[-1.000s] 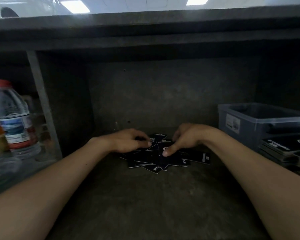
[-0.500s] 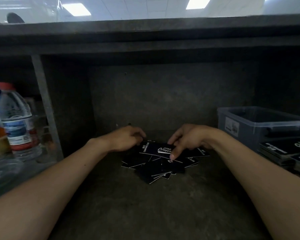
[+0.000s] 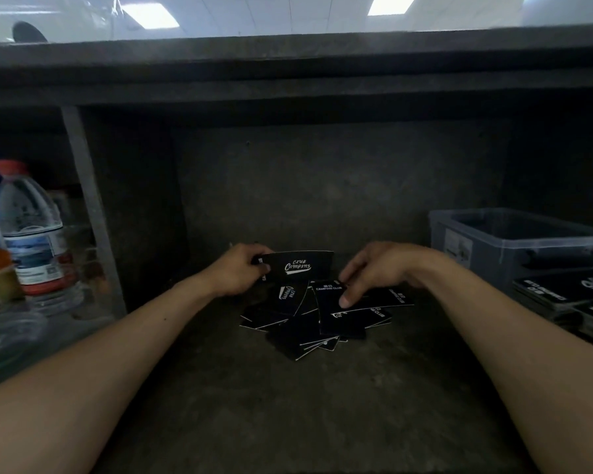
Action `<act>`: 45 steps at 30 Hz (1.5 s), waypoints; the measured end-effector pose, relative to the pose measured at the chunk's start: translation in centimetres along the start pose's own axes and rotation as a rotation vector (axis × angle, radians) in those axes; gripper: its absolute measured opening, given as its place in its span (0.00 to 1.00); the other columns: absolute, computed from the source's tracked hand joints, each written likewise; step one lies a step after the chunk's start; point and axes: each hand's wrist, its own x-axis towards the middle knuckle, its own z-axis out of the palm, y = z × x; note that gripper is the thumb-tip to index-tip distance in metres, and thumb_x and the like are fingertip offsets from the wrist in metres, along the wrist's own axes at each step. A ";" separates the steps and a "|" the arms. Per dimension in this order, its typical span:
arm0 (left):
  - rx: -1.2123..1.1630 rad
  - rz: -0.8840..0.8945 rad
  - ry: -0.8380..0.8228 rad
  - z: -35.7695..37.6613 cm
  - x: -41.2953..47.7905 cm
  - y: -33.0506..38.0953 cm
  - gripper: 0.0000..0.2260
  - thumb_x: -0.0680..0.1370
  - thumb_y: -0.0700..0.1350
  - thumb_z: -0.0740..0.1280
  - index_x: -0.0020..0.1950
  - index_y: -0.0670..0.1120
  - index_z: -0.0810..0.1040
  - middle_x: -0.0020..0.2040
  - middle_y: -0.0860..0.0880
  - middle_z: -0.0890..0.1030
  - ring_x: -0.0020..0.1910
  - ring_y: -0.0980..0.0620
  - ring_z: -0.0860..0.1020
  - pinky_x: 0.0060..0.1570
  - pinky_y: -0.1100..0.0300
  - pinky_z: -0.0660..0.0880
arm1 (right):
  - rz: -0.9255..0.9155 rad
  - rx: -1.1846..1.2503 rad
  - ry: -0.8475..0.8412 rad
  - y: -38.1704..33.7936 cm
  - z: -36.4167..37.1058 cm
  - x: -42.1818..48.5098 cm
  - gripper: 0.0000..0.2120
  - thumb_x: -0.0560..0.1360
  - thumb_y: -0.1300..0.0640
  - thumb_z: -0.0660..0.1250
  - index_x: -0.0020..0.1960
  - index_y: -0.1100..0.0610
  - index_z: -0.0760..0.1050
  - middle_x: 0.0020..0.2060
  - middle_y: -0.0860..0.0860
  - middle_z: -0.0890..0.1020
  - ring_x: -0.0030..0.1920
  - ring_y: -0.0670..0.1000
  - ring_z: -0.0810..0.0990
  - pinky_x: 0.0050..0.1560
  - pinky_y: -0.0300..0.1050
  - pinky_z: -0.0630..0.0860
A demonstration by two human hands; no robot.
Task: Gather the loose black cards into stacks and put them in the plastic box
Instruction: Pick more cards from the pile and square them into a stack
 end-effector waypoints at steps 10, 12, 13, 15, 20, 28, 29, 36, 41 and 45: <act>-0.038 -0.014 -0.102 0.3 0.4 0.9 0.07 0.83 0.42 0.64 0.52 0.46 0.82 0.46 0.48 0.84 0.44 0.52 0.81 0.47 0.60 0.77 | -0.185 -0.034 -0.112 0.1 -0.1 0.0 0.29 0.55 0.45 0.84 0.55 0.44 0.82 0.45 0.40 0.86 0.50 0.40 0.82 0.58 0.39 0.75; -0.074 -0.017 -0.097 0.2 0.4 1.2 0.08 0.82 0.41 0.64 0.47 0.48 0.81 0.42 0.49 0.82 0.40 0.54 0.79 0.41 0.63 0.75 | -0.220 -0.012 -0.077 -0.1 0.4 0.3 0.25 0.58 0.46 0.83 0.53 0.45 0.82 0.41 0.41 0.86 0.45 0.40 0.82 0.55 0.40 0.76; -0.101 -0.025 -0.094 0.1 0.4 1.3 0.08 0.82 0.40 0.64 0.47 0.48 0.81 0.42 0.49 0.82 0.40 0.54 0.78 0.39 0.64 0.74 | -0.235 0.000 -0.070 -0.2 0.5 0.4 0.22 0.60 0.48 0.83 0.52 0.46 0.82 0.40 0.42 0.86 0.42 0.41 0.82 0.54 0.40 0.76; -0.153 -0.055 -0.091 0.0 0.3 1.4 0.07 0.82 0.38 0.63 0.52 0.42 0.81 0.46 0.44 0.83 0.43 0.50 0.79 0.40 0.61 0.75 | -0.259 0.028 -0.059 -0.5 0.5 0.2 0.19 0.62 0.49 0.82 0.51 0.47 0.83 0.39 0.43 0.86 0.41 0.41 0.82 0.53 0.43 0.77; -0.196 -0.095 -0.075 0.0 0.0 1.5 0.07 0.84 0.38 0.60 0.57 0.40 0.77 0.49 0.38 0.84 0.39 0.47 0.83 0.33 0.61 0.76 | -0.211 -0.067 -0.268 -0.9 -0.1 -1.4 0.32 0.49 0.41 0.84 0.52 0.42 0.82 0.47 0.42 0.84 0.49 0.42 0.81 0.55 0.41 0.77; -0.206 -0.044 -0.038 0.2 0.3 0.5 0.08 0.81 0.35 0.64 0.58 0.40 0.79 0.42 0.52 0.81 0.36 0.63 0.80 0.38 0.70 0.76 | -0.170 -0.144 -0.236 -1.6 0.1 -1.9 0.29 0.50 0.40 0.81 0.50 0.44 0.83 0.44 0.41 0.84 0.46 0.40 0.81 0.51 0.41 0.78; -0.190 -0.028 -0.039 0.2 0.3 0.3 0.08 0.80 0.34 0.64 0.59 0.38 0.79 0.42 0.53 0.81 0.34 0.67 0.80 0.38 0.73 0.74 | -0.176 -0.132 -0.219 -1.5 0.1 -1.9 0.27 0.51 0.39 0.79 0.49 0.44 0.84 0.41 0.40 0.84 0.42 0.38 0.80 0.47 0.39 0.76; -0.184 -0.069 -0.070 0.3 0.1 0.3 0.13 0.78 0.29 0.64 0.59 0.40 0.79 0.40 0.51 0.82 0.31 0.64 0.79 0.33 0.71 0.75 | -0.318 0.016 0.396 -0.3 -0.6 0.1 0.17 0.71 0.60 0.75 0.58 0.48 0.81 0.41 0.46 0.83 0.40 0.45 0.81 0.43 0.36 0.75; -0.225 -0.037 -0.033 0.4 0.0 0.4 0.21 0.76 0.28 0.64 0.66 0.45 0.77 0.57 0.46 0.82 0.53 0.52 0.80 0.47 0.67 0.78 | -0.422 0.505 0.707 -0.4 -0.3 1.2 0.16 0.73 0.65 0.69 0.54 0.47 0.79 0.38 0.45 0.79 0.35 0.41 0.78 0.38 0.33 0.72; -0.258 -0.027 -0.024 0.5 0.2 0.5 0.22 0.76 0.26 0.61 0.65 0.44 0.77 0.56 0.47 0.81 0.50 0.55 0.79 0.42 0.72 0.77 | -0.188 1.141 0.644 -0.6 0.0 1.7 0.06 0.73 0.60 0.69 0.44 0.49 0.79 0.39 0.48 0.83 0.40 0.49 0.82 0.40 0.43 0.78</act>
